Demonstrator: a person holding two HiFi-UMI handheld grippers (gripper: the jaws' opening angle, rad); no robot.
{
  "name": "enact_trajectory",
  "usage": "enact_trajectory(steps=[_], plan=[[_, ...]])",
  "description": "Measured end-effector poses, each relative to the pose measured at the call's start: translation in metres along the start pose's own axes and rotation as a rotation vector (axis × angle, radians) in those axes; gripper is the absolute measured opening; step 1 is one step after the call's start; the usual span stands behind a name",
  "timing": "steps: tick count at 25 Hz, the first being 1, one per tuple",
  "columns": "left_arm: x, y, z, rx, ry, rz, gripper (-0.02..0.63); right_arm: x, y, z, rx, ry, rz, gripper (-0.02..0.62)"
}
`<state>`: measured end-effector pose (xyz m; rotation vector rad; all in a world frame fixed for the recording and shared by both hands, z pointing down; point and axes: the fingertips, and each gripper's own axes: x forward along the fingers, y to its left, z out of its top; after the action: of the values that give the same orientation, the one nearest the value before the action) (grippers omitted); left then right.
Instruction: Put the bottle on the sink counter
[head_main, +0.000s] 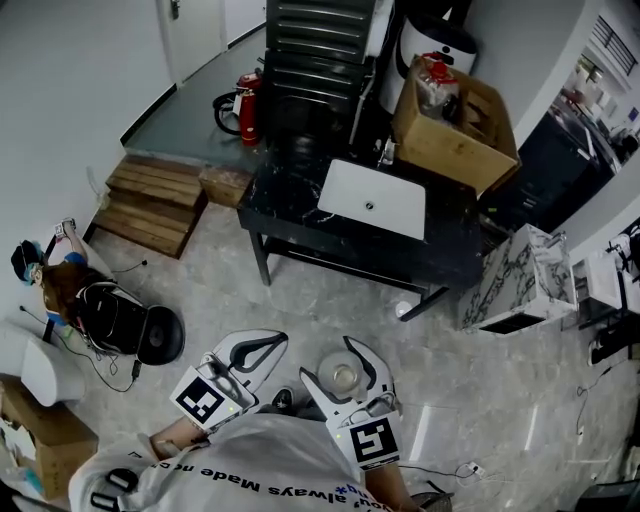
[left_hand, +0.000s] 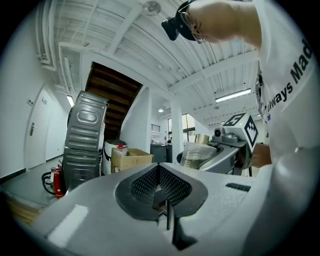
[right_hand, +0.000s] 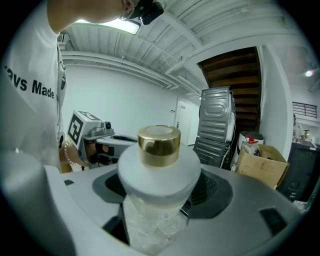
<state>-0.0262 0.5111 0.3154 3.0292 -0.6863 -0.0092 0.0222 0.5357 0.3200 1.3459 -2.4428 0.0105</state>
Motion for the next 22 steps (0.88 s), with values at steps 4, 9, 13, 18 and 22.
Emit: enact_trajectory(steps=[4, 9, 13, 18, 22], plan=[[-0.012, 0.017, -0.005, 0.004, 0.016, 0.018, 0.005, 0.016, 0.010, 0.003, 0.001, 0.002, 0.014, 0.336], [-0.013, 0.037, -0.006, 0.009, 0.020, 0.041, 0.005, 0.034, 0.011, 0.001, -0.012, 0.034, 0.043, 0.336], [0.000, 0.052, -0.005, 0.019, 0.020, 0.042, 0.005, 0.051, -0.002, -0.001, -0.009, -0.002, 0.051, 0.336], [0.038, 0.073, -0.008, 0.012, 0.025, 0.038, 0.005, 0.069, -0.040, -0.001, -0.015, 0.032, 0.063, 0.336], [0.080, 0.097, -0.005, 0.004, 0.024, 0.047, 0.005, 0.087, -0.082, -0.002, -0.017, 0.026, 0.067, 0.336]])
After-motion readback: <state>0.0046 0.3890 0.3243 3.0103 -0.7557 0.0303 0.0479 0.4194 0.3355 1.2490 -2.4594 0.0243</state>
